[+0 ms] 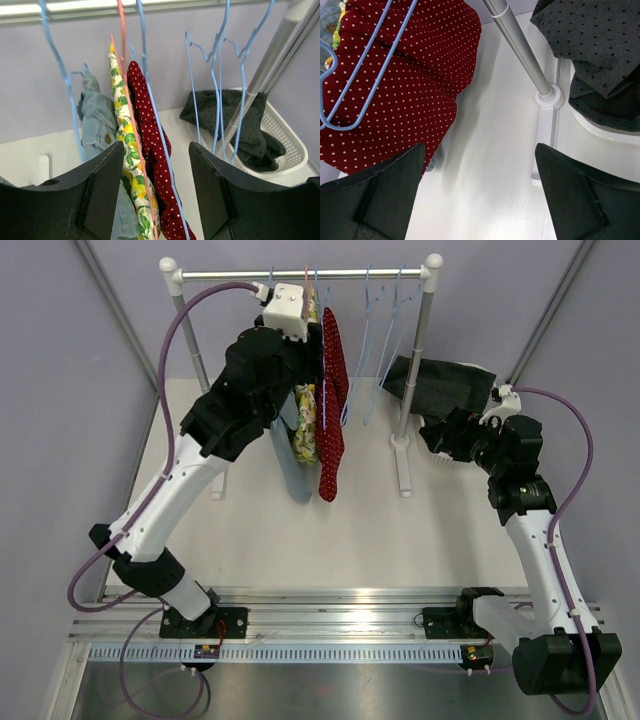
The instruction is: Remove the skirt from the hanger
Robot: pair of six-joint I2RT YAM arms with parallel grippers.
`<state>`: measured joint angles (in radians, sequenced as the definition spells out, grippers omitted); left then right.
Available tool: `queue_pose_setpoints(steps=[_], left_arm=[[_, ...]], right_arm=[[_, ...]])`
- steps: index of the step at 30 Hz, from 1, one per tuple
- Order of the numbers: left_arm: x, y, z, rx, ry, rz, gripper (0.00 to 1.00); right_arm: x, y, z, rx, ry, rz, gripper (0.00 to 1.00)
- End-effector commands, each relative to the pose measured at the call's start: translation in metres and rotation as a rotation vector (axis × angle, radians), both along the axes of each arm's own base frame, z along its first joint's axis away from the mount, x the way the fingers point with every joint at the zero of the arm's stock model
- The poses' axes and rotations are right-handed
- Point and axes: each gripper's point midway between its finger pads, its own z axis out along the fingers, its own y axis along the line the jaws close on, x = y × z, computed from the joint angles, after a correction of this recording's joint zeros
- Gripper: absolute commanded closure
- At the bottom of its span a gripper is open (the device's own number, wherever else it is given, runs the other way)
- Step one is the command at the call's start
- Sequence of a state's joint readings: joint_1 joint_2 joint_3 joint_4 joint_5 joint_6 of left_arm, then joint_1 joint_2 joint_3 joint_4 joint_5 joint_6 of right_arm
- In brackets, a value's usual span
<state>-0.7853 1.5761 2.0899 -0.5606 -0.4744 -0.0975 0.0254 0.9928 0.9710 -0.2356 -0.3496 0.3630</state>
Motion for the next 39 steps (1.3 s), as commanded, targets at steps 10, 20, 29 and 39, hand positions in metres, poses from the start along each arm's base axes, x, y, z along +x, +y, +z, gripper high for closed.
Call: queue_pose_setpoints(steps=[10, 20, 29, 39], left_arm=[[0.033, -0.034, -0.024, 0.048, 0.032, -0.051, 0.43], [0.059, -0.043, -0.057, 0.062, 0.086, -0.023, 0.5], [0.083, -0.039, -0.076, 0.054, 0.132, -0.003, 0.84], [0.068, -0.026, -0.04, 0.038, 0.082, -0.017, 1.0]], right_arm=[[-0.002, -0.001, 0.004, -0.016, -0.015, -0.011, 0.01], [0.002, -0.003, -0.005, -0.028, -0.001, -0.019, 0.01], [0.005, -0.004, -0.012, -0.037, 0.005, -0.023, 0.0], [0.006, -0.003, 0.001, -0.034, -0.025, -0.017, 0.01]])
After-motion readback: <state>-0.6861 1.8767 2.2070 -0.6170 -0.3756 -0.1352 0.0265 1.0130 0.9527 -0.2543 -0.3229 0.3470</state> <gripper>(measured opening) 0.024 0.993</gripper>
